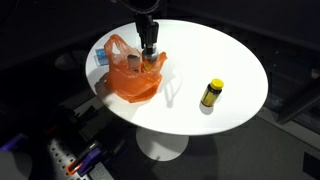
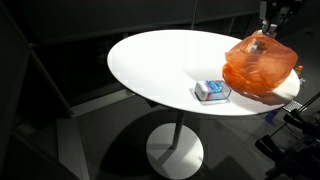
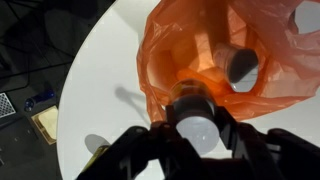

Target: Put the white pill bottle in the plastic bag

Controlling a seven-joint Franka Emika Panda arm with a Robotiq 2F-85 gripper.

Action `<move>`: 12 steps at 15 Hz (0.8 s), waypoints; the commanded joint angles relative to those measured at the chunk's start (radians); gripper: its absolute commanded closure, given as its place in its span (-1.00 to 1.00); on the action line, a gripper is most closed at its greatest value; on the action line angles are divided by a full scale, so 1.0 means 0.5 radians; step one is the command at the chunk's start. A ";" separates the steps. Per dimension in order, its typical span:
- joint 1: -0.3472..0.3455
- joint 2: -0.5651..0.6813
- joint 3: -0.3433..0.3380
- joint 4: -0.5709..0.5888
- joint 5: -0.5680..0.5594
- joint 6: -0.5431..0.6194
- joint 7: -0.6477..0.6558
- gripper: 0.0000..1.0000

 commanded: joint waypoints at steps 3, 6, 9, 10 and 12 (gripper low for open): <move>-0.018 0.108 -0.041 0.031 0.291 -0.011 -0.321 0.62; -0.019 0.138 -0.055 0.033 0.335 -0.027 -0.371 0.62; -0.019 0.175 -0.075 0.031 0.211 0.050 -0.259 0.62; -0.018 0.187 -0.083 0.030 0.173 0.079 -0.236 0.62; -0.015 0.216 -0.096 0.034 0.110 0.134 -0.201 0.62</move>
